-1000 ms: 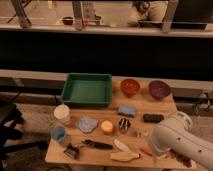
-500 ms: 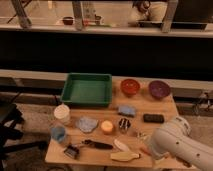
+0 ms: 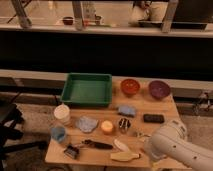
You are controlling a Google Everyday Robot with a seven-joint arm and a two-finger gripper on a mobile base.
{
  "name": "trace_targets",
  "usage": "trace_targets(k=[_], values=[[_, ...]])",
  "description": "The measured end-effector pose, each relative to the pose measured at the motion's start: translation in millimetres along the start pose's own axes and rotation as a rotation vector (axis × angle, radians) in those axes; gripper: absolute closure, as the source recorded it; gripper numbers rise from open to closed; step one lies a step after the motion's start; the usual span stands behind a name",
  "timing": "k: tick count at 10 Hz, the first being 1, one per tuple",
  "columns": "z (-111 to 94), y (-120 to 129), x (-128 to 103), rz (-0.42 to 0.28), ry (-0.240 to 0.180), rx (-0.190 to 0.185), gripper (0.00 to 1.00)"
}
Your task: Place pepper in red bowl
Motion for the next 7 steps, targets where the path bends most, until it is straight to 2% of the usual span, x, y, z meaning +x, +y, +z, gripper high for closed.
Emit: trace_targets(k=[2,7], values=[[-1.4,-4.6,4.1,0.019,0.043,0.006,0.2],[-0.7,-4.1,26.0,0.078,0.053,0.022,0.2]])
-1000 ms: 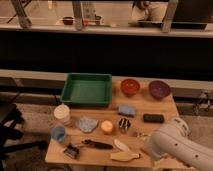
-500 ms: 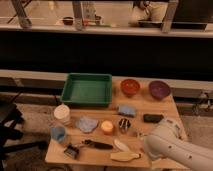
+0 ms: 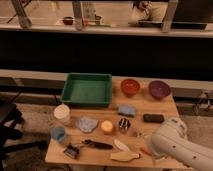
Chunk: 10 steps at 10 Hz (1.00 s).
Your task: Place pepper in red bowl
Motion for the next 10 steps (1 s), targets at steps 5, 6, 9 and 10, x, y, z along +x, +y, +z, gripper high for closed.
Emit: trace_targets(k=[5,6,9,10], values=[[11.0,2.5,22.9,0.045,-0.044,0.01,0.2],[13.6,4.5,28.2,0.049,-0.047,0.011,0.2],[24.0,8.0,41.8,0.06,-0.049,0.008,0.2],[27.0,7.9,43.9,0.057,-0.045,0.006,0.2]])
